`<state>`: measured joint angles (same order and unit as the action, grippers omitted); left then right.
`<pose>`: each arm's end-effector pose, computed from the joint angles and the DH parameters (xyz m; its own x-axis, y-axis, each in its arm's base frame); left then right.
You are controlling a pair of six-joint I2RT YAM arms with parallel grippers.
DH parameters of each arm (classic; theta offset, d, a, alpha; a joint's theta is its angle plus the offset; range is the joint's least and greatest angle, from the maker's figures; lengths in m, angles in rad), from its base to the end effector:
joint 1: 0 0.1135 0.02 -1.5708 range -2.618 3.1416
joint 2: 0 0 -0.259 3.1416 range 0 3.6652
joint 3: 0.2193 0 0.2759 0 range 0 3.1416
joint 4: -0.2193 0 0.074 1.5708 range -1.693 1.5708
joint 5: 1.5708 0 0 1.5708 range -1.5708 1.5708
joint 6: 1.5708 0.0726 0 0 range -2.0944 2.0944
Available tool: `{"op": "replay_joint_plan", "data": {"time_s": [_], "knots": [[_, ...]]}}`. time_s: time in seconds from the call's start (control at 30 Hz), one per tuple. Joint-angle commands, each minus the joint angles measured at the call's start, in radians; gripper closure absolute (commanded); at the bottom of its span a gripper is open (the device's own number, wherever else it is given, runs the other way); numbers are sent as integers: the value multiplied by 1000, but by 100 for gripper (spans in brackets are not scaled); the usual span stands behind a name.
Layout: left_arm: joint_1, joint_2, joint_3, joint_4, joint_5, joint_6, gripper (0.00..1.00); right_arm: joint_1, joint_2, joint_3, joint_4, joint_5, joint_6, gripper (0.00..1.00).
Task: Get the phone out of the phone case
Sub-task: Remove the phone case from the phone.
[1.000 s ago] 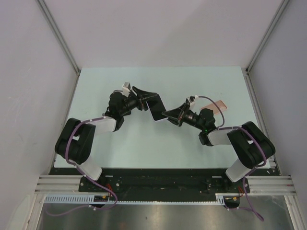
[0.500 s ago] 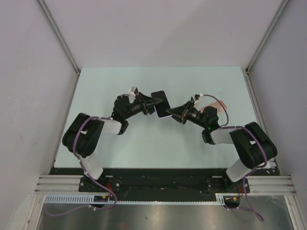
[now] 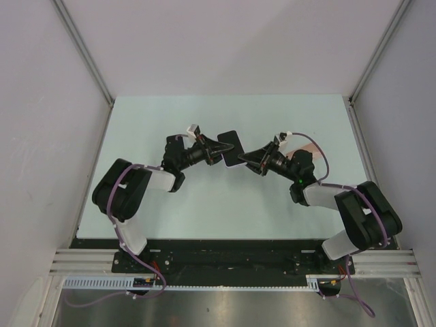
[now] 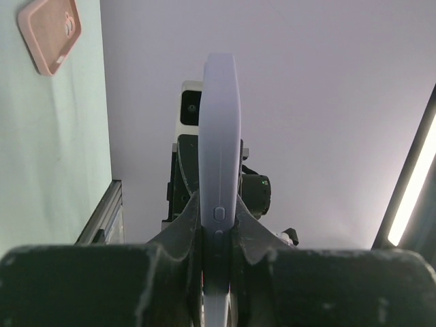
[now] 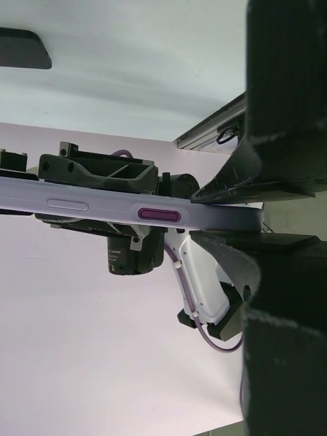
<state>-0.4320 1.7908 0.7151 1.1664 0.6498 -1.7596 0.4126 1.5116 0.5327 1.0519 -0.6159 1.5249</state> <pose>0.3345 -0.2026 0.1698 -0.8803 -0.4553 0.1331 -0.0845 -0.1256 -0.9885 0.2925 0.1738 0.1918 -0.8511 0.5175 -0.0878 -0.1060 -0.0055 0.9944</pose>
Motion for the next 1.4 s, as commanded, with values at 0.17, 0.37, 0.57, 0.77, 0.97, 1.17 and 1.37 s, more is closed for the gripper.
{"op": "replay_joint_plan", "data": {"time_s": [0.17, 0.37, 0.57, 0.77, 0.97, 1.17, 1.37], "knots": [[9, -67, 37, 82, 33, -35, 100, -32, -82, -52, 149, 1, 96, 71], [10, -74, 34, 73, 31, -29, 100, -37, -105, -66, 163, 8, 113, 69], [10, -82, 38, 52, 27, -14, 100, -23, -129, -68, 140, -2, 103, 70], [13, -99, 38, 29, 24, -3, 100, -9, -139, -73, 143, -10, 96, 92], [10, -90, 38, 105, 39, -125, 100, 5, -70, -71, 507, -125, 38, 100], [4, -181, 12, 57, 34, -173, 100, -6, -145, -57, 539, -251, -184, 100], [-7, -246, 0, -14, -12, -213, 100, 2, -183, 0, 539, -300, -264, 100]]}}
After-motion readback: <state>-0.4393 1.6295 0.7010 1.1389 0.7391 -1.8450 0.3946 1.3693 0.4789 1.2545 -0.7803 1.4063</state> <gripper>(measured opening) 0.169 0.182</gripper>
